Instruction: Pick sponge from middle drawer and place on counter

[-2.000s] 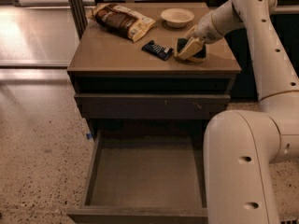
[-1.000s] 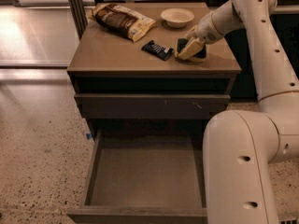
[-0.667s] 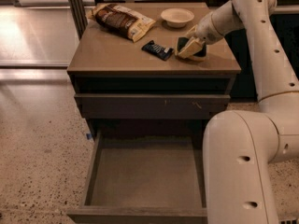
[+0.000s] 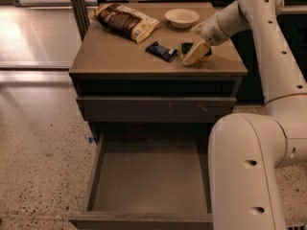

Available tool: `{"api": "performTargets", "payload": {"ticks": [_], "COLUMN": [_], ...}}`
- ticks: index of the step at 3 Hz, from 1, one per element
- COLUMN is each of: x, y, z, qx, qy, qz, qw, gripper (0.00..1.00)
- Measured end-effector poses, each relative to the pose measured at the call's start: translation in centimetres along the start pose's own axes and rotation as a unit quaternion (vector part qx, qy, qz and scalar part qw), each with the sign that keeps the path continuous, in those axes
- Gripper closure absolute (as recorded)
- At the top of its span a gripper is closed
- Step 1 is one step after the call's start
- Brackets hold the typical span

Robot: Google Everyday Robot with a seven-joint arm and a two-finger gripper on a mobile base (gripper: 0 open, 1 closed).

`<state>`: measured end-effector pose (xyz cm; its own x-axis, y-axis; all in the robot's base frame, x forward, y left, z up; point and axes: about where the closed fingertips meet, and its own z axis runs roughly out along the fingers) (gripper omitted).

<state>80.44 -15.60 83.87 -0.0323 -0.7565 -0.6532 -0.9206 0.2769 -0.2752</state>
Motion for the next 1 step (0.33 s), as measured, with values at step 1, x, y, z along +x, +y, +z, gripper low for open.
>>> {"api": "performTargets", "payload": {"ticks": [1], "x": [0.0], "y": [0.0], "z": [0.0], "qx": [0.0], "qy": [0.0], "qz": [0.0], "qw": [1.0], "gripper": [0.0]}}
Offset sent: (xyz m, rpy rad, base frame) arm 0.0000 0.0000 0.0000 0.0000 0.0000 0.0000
